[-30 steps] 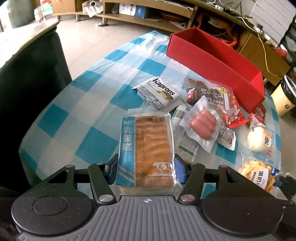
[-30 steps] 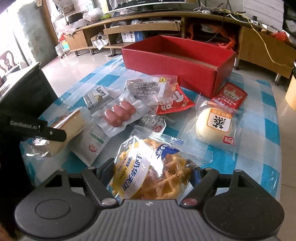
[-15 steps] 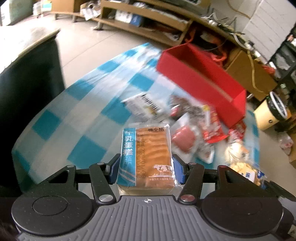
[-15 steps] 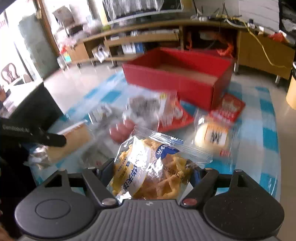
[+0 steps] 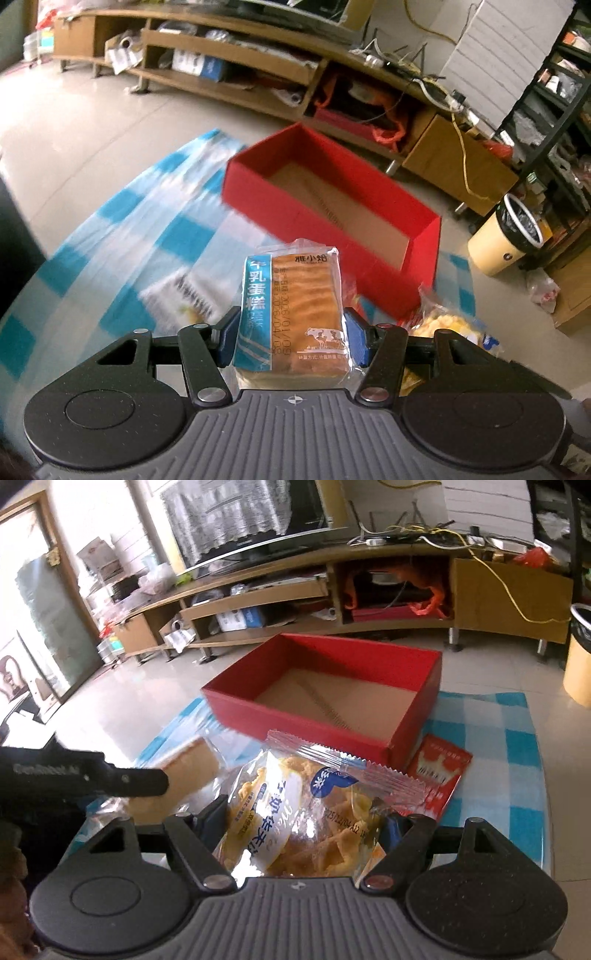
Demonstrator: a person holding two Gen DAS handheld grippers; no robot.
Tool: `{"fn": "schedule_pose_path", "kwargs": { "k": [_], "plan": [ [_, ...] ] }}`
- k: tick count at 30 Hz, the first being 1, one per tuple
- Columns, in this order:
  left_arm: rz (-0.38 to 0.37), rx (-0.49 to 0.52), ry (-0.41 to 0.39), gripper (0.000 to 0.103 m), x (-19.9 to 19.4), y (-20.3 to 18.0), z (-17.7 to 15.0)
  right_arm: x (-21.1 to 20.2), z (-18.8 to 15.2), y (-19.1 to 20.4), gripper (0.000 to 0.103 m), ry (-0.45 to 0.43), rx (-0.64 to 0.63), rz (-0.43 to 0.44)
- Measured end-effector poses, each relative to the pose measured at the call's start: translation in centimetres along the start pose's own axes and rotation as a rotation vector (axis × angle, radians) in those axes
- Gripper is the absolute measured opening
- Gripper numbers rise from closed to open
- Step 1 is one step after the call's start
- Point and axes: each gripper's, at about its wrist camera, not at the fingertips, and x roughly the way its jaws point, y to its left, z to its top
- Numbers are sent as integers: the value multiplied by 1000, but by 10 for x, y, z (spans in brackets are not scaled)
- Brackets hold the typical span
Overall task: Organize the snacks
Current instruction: 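Lift the milk cake loaf with the left tool while the right lifts the waffle bag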
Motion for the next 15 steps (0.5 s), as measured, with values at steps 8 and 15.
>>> {"fn": "schedule_pose_path", "kwargs": {
  "k": [8,15],
  "plan": [
    [11,38,-42,64,26,-24,40,18,38,-13,79,-36,12,-12],
    [-11,90,-60,55,58,-44,73,42,70,-24,79,-49,27,-28]
  ]
}}
